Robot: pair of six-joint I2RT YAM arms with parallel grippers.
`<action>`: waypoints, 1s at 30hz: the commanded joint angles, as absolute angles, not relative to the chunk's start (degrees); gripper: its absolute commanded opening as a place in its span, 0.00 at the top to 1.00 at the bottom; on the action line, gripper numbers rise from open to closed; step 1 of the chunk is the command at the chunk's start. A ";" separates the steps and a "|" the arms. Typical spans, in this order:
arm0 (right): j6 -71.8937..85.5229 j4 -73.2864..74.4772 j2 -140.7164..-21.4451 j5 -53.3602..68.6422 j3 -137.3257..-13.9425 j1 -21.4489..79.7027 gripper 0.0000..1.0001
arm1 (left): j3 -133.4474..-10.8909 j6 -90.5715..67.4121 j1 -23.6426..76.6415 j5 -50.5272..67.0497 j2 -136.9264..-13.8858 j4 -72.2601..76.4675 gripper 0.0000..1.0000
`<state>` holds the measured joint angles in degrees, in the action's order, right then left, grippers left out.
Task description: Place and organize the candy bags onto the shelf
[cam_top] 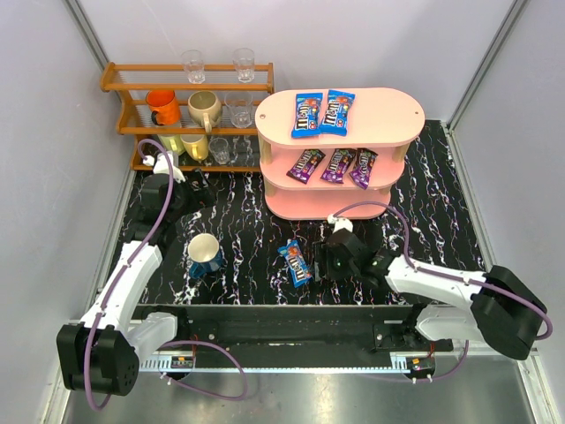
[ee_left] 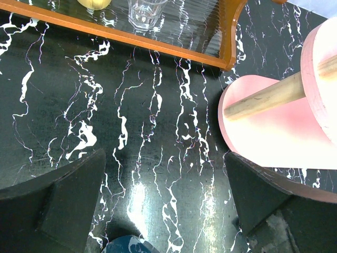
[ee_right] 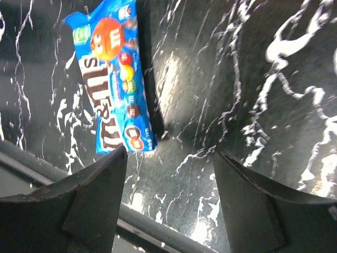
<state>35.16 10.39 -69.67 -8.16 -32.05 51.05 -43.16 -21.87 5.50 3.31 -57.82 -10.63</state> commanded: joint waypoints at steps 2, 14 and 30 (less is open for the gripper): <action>35.16 -1.56 -69.96 5.60 -28.57 50.54 0.25 | -45.79 -21.36 5.10 3.96 -57.39 -8.09 0.01; 35.77 -9.93 -77.60 9.40 -26.81 48.08 0.29 | -45.88 -20.92 5.10 4.39 -57.39 -8.00 0.01; 32.72 -3.11 -72.35 10.54 -29.26 46.67 1.00 | -46.05 -20.74 5.10 3.78 -57.22 -8.61 0.01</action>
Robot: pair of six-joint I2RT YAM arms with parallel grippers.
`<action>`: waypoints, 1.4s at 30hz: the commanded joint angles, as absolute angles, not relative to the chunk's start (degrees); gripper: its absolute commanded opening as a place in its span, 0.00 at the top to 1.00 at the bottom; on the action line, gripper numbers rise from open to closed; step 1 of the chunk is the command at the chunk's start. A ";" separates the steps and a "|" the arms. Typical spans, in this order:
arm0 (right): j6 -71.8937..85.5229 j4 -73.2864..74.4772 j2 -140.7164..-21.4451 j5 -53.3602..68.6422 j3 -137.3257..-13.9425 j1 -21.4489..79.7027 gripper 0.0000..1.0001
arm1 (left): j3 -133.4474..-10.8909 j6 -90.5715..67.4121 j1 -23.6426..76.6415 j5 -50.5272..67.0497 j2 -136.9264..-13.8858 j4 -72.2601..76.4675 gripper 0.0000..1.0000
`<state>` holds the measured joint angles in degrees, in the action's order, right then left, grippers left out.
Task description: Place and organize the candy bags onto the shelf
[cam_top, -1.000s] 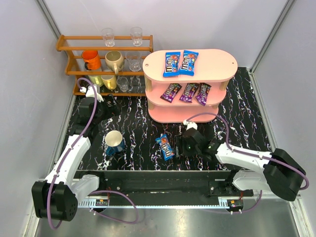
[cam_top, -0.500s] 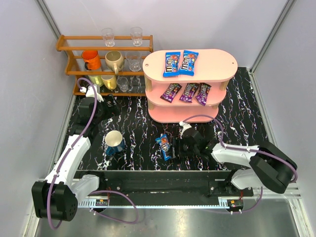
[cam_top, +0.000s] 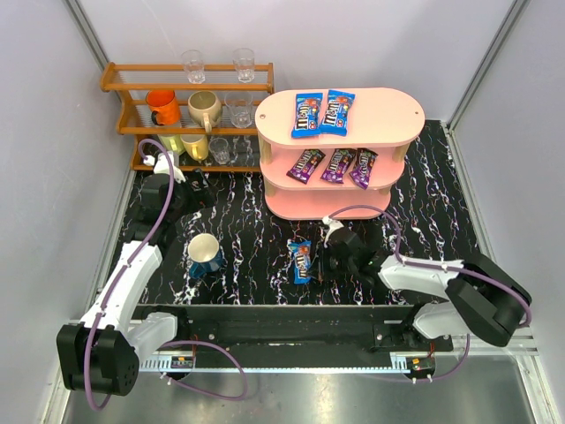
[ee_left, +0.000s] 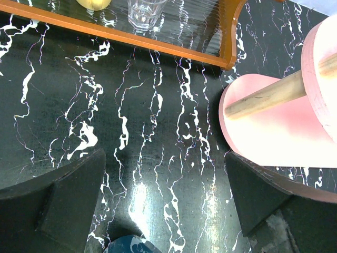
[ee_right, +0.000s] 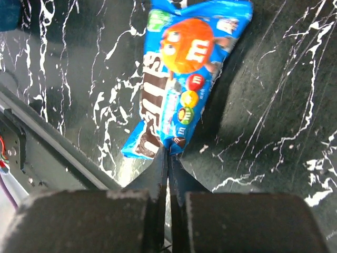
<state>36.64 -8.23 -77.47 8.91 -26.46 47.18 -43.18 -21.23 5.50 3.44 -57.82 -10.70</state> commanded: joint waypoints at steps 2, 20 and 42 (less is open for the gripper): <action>29.90 -0.45 -66.99 13.17 -32.94 46.76 1.00 | -46.05 -20.83 5.10 3.78 -57.30 -8.61 0.01; 7.20 24.43 -64.85 3.07 -90.25 39.05 1.00 | -45.97 -21.01 5.10 3.08 -57.22 -8.79 0.01; 19.16 40.16 -86.66 56.60 -114.35 -6.15 1.00 | -46.40 -21.53 4.92 4.92 -57.83 -8.87 0.01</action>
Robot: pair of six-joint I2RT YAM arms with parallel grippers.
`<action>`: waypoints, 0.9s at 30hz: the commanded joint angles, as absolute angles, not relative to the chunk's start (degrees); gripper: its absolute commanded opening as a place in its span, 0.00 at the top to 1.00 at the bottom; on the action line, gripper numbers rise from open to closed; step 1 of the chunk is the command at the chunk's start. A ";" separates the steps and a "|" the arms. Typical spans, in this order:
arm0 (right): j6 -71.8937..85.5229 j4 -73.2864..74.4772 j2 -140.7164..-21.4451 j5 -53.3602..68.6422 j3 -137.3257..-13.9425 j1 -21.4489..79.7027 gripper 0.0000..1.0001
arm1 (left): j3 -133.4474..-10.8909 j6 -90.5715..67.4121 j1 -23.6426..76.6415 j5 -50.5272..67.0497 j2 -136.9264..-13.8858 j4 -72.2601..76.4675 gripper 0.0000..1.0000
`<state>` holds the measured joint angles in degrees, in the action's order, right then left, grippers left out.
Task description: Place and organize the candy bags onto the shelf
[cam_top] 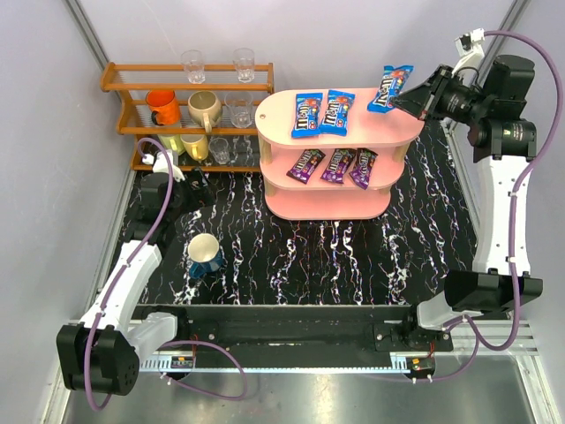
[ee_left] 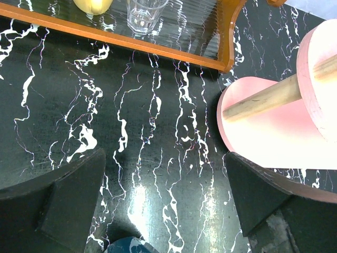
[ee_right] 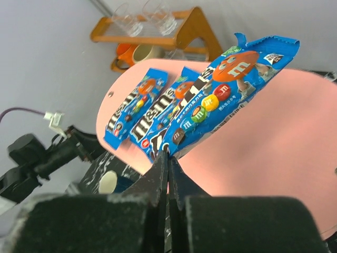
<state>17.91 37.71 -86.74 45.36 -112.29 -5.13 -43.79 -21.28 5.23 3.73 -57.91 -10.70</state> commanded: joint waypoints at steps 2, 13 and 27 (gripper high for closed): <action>19.07 40.69 -86.66 55.99 -113.12 -6.15 1.00 | -46.49 -21.53 4.92 4.83 -58.01 -9.14 0.01; 15.56 46.93 -90.26 54.84 -112.23 -6.15 1.00 | -46.49 -21.97 4.92 5.71 -58.45 -8.96 0.01; 8.88 53.52 -95.45 58.80 -117.95 -6.24 1.00 | -45.97 -21.97 4.92 6.24 -57.57 -8.79 0.01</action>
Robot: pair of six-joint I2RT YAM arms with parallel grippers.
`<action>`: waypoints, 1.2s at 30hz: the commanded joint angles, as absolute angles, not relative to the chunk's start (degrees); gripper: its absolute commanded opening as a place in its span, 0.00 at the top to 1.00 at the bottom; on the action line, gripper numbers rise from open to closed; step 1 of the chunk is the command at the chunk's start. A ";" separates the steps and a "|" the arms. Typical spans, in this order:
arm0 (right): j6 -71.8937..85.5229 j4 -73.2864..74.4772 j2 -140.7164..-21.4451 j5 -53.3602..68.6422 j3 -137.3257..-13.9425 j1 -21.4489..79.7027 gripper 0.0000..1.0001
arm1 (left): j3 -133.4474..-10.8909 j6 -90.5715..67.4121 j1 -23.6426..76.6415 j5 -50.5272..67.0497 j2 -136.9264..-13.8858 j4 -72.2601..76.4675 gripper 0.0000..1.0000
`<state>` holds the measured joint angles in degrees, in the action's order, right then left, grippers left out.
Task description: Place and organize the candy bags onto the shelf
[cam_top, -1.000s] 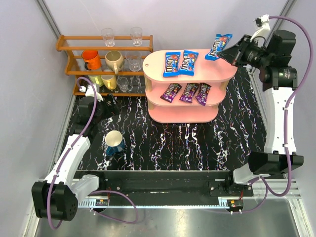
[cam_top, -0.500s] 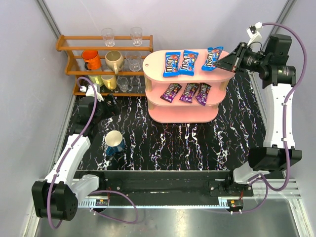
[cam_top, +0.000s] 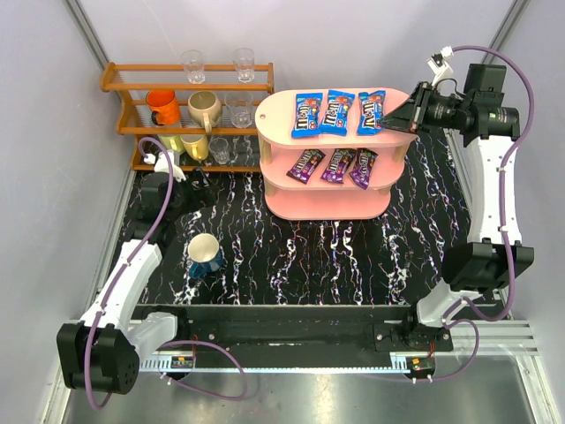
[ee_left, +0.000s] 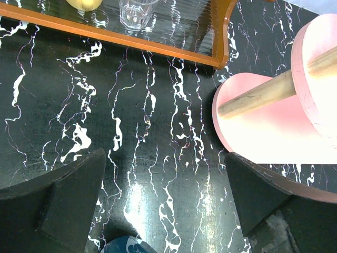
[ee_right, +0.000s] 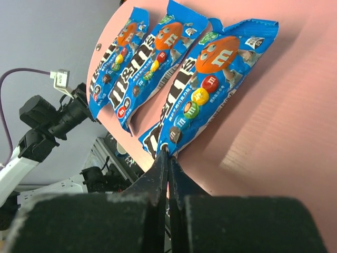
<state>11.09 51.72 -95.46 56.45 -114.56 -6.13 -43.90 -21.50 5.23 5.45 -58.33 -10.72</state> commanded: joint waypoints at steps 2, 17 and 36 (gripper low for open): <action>8.70 53.70 -95.54 58.62 -117.95 -6.24 1.00 | -46.05 -21.97 4.92 6.15 -57.48 -8.88 0.01; 11.86 51.24 -93.78 44.49 -121.55 -7.29 0.35 | -47.72 -20.66 4.92 4.57 -55.81 -9.32 0.01; 17.84 49.65 -99.22 26.99 -132.97 -6.33 0.46 | -88.66 -14.25 16.69 1.68 -70.56 -16.08 0.15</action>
<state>16.19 49.63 -96.36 29.06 -124.97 -7.11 -81.06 -17.21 13.63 4.32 -63.81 -16.62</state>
